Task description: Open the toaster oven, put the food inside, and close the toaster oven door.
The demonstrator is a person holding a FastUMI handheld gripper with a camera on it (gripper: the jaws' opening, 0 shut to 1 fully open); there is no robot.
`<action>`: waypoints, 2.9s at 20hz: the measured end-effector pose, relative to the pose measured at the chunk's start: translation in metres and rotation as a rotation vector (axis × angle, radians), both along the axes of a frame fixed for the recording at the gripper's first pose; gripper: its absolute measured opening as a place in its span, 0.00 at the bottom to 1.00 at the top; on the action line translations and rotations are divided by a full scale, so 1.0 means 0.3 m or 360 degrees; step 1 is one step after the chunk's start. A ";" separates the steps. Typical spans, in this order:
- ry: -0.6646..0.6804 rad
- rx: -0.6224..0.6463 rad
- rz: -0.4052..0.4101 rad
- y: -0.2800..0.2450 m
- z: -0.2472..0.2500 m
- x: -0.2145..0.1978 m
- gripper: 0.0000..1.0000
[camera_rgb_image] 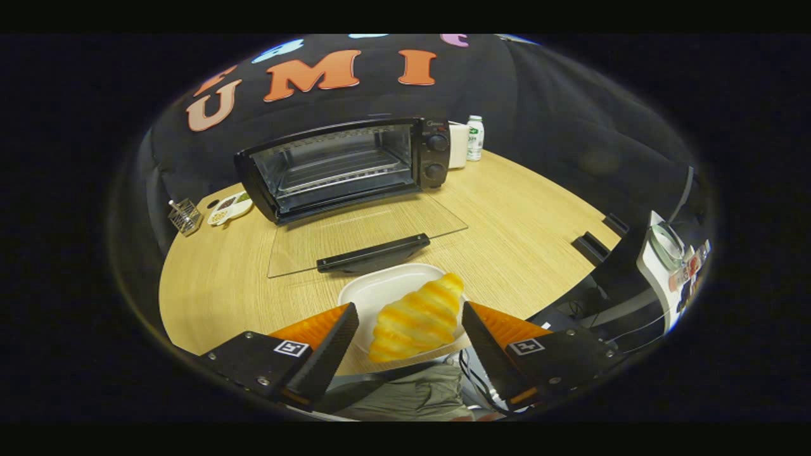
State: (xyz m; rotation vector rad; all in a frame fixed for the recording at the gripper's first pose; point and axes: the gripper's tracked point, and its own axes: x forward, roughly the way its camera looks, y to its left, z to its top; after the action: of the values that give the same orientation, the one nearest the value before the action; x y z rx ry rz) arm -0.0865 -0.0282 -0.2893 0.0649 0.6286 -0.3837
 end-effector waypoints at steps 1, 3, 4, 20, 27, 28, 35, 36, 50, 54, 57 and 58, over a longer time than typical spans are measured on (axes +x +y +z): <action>0.0018 0.0009 -0.0006 0.002 -0.016 -0.001 0.99; 0.0039 0.0004 -0.0023 0.006 -0.036 -0.002 0.98; 0.0059 -0.0014 -0.0038 -0.002 -0.052 -0.006 0.98; 0.0169 0.0017 -0.0005 0.000 -0.114 -0.033 0.84; 0.0011 -0.0012 0.0084 -0.008 0.057 0.027 0.82; -0.0003 -0.0013 0.0097 -0.006 0.078 0.042 0.82; -0.0109 -0.0014 0.0242 0.039 0.194 0.170 0.83; -0.0121 -0.0010 0.0270 0.049 0.208 0.189 0.82; -0.0193 -0.0011 0.0586 0.085 0.250 0.459 0.83; -0.0265 0.0046 0.0671 0.119 0.280 0.568 0.82; -0.0262 0.0081 0.0673 0.115 0.272 0.640 0.82; -0.0261 0.0081 0.0676 0.114 0.270 0.662 0.82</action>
State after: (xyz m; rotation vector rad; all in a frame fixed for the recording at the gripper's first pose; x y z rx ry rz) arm 0.1120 0.0061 -0.2082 0.0100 0.4740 0.0485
